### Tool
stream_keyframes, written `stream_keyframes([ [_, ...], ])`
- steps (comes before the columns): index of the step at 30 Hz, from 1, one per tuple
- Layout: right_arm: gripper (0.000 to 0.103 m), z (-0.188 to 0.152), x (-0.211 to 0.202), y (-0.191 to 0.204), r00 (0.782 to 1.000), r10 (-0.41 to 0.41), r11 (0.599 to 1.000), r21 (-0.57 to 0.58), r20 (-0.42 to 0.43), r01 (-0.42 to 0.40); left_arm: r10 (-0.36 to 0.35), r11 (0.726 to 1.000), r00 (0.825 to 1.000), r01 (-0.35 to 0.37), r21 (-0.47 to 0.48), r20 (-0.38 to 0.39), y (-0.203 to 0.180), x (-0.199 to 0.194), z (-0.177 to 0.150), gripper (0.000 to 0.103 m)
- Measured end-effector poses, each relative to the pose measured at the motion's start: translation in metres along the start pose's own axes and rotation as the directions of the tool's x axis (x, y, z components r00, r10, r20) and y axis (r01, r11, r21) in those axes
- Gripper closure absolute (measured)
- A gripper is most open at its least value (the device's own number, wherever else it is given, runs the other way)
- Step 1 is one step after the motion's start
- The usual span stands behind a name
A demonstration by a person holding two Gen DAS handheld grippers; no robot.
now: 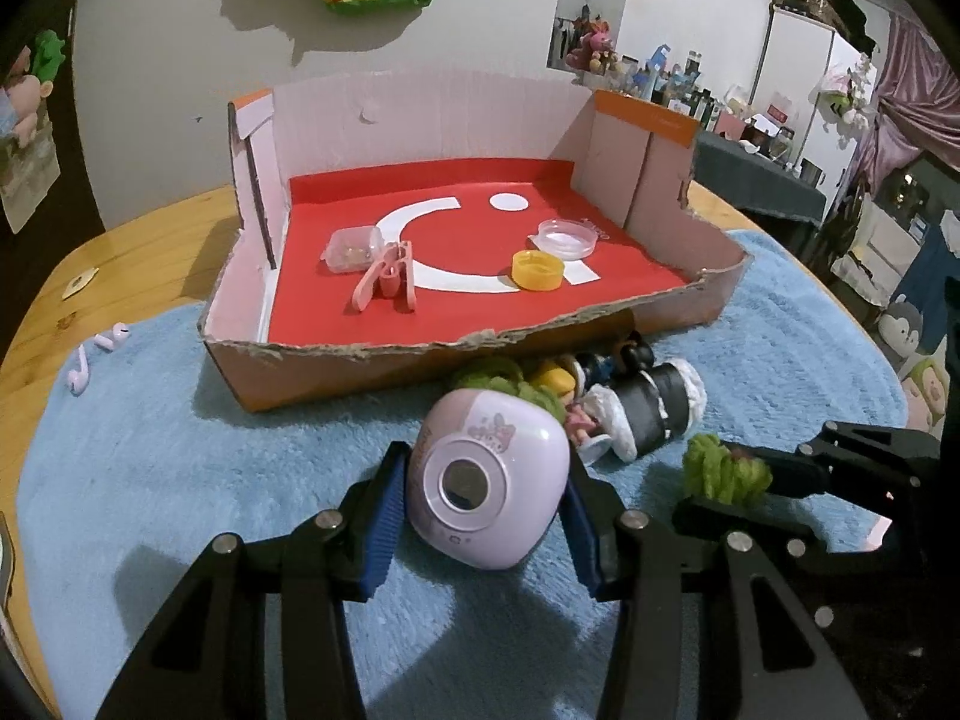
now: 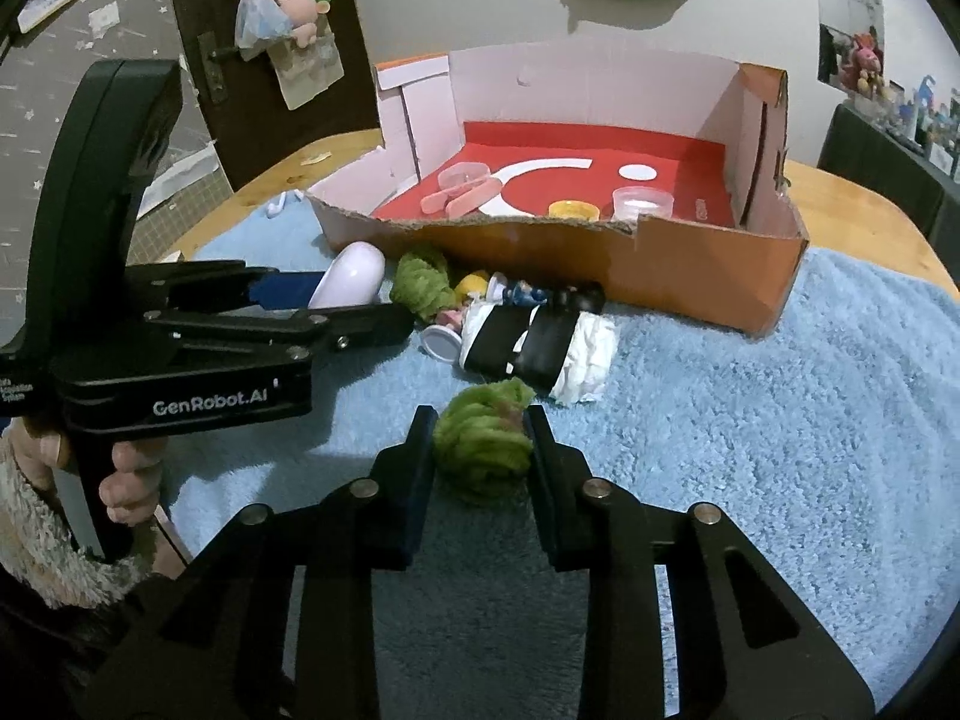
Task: Organize objects
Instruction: 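Lift the pink case and green fuzzy toy off the towel with both tools, then carry the pink case and green toy over the red floor of the box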
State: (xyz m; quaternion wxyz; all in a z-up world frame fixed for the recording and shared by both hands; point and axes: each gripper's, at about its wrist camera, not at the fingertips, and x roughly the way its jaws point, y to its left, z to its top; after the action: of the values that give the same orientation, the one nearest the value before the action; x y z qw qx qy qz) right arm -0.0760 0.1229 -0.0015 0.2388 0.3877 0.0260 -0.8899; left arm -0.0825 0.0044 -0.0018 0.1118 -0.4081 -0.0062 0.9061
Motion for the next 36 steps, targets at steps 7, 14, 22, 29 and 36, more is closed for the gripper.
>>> stream_keyframes([
  [7, 0.076, 0.007, -0.007, -0.002, 1.000, 0.022, 1.000, 0.007, 0.021, -0.022, -0.007, 1.000, 1.000, 0.007, 0.006, 0.023, -0.006, -0.012, 0.003, 0.054],
  [14, 0.076, 0.018, -0.016, -0.002, 0.998, 0.045, 0.999, 0.002, 0.048, -0.045, -0.006, 1.000, 0.999, 0.005, 0.017, 0.044, -0.010, -0.020, 0.010, 0.054],
  [22, 0.076, 0.031, -0.021, -0.003, 0.996, 0.058, 0.998, -0.005, 0.064, -0.058, -0.015, 1.000, 0.998, 0.013, 0.025, 0.064, -0.012, -0.027, 0.019, 0.054],
  [29, 0.076, 0.042, -0.023, -0.005, 0.994, 0.073, 0.997, 0.002, 0.077, -0.074, -0.018, 1.000, 0.997, 0.016, 0.026, 0.076, -0.012, -0.030, 0.028, 0.054],
  [36, 0.076, 0.053, -0.025, -0.010, 0.992, 0.084, 0.996, 0.010, 0.090, -0.085, -0.017, 0.999, 0.996, 0.015, 0.032, 0.086, -0.014, -0.030, 0.038, 0.054],
])
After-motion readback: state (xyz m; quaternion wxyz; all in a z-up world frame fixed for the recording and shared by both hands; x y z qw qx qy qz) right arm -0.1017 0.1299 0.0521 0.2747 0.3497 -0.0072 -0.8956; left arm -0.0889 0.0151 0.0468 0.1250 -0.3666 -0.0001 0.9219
